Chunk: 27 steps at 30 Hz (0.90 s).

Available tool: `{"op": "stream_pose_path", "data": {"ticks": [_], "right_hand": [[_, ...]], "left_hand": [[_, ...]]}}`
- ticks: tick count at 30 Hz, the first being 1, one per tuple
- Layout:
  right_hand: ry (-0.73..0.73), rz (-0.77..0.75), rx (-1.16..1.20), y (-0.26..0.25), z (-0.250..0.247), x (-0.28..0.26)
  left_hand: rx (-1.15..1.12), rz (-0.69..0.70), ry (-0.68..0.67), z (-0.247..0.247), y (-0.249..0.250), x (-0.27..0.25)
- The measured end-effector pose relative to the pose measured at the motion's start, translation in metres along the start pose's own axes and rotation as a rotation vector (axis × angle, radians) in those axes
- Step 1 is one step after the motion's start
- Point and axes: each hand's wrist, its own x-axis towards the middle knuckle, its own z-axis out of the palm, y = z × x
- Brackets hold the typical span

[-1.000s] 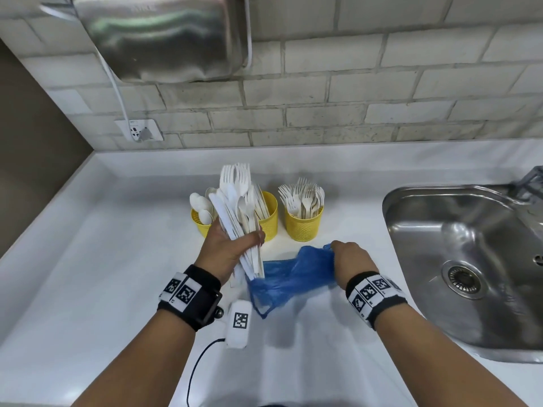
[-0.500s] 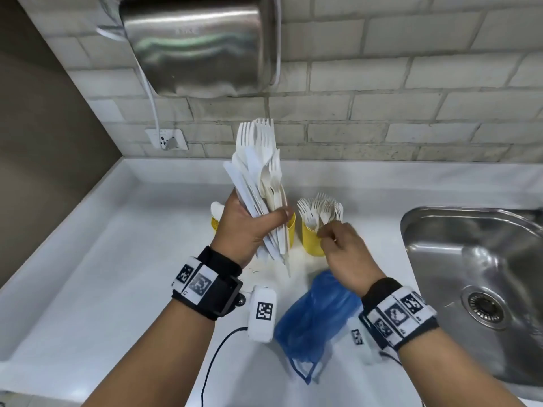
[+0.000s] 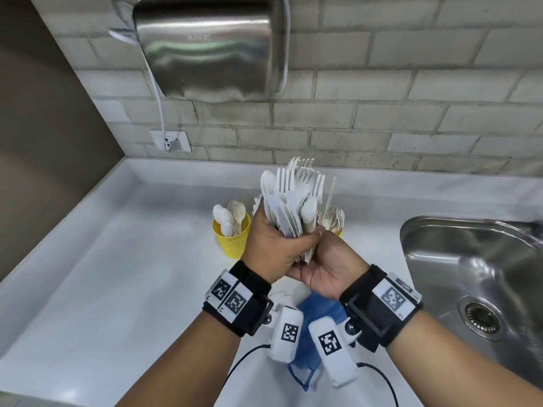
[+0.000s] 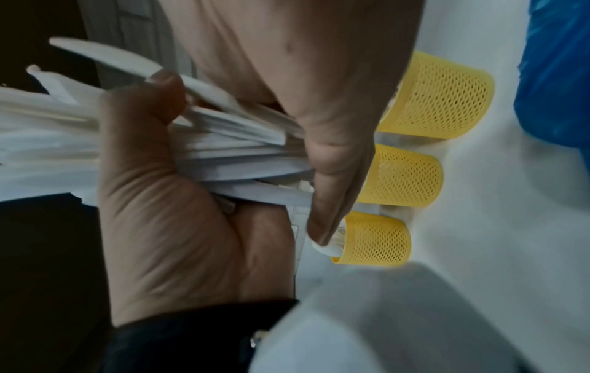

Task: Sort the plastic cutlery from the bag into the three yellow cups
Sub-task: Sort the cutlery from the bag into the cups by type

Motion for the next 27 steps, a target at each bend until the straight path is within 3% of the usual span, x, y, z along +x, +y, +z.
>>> {"op": "stream_pose_path", "data": {"ticks": [13,16,23,27], "right_hand": [[-0.055,-0.101,0.002,0.014,-0.006,0.002],[-0.009,-0.121,-0.016,0.016,-0.003,0.004],[0.105,0.007,-0.142,0.012,-0.006,0.0],[0.015,-0.01,-0.09,0.009,-0.014,-0.004]], "left_hand": [[0.025,-0.061,-0.027,0.012,-0.004,-0.011],[0.075,-0.067,0.007,0.013,-0.006,-0.008],[-0.029,-0.096,0.028,0.011,-0.006,-0.008],[-0.112,-0.121,0.048,0.008,-0.004,-0.006]]}}
